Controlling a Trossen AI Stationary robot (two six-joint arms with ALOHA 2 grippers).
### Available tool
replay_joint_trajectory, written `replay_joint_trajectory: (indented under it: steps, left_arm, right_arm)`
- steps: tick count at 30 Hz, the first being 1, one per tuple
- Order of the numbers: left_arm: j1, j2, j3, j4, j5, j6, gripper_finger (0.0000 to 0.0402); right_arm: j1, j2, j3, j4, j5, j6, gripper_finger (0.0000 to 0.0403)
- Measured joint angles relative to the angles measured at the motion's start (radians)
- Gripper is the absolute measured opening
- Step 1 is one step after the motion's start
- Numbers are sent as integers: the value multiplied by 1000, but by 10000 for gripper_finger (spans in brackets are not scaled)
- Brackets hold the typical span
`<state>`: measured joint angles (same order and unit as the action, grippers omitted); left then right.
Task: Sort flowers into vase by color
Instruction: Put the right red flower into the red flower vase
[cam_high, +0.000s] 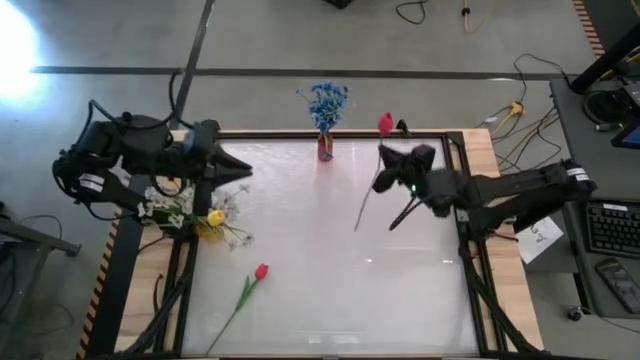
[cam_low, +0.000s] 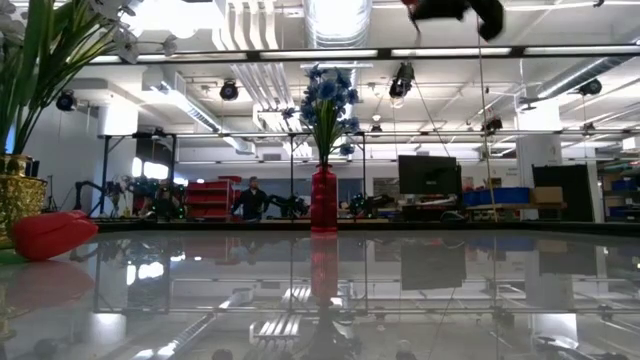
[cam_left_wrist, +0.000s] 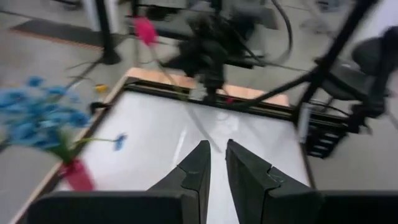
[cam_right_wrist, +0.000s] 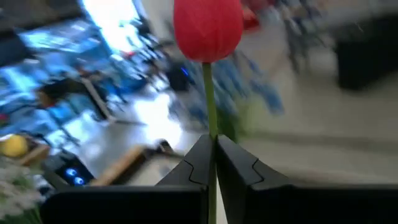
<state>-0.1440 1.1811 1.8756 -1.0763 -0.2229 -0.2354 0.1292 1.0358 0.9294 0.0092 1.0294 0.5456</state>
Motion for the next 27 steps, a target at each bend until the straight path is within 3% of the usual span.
replay_joint_trajectory:
  steps: [3, 6, 13, 19, 27]
  left_arm:
    - [0, -13, -68, 66, 32, 8, 39]
    - [0, -36, -147, 114, 32, -8, 39]
    - [19, -89, -350, 300, 22, -122, 39]
    - [153, -70, -427, 293, 7, -294, 38]
    - [473, -33, -418, 287, 164, -286, 38]
  right_arm:
    - [-90, 10, -3, 253, -156, -290, 12]
    - [-191, 35, -5, 354, -341, -432, 12]
    - [-369, 138, -6, 600, -524, -676, 12]
    - [-543, 243, -6, 819, -732, -713, 12]
    - [-715, 398, -6, 1075, -963, -650, 12]
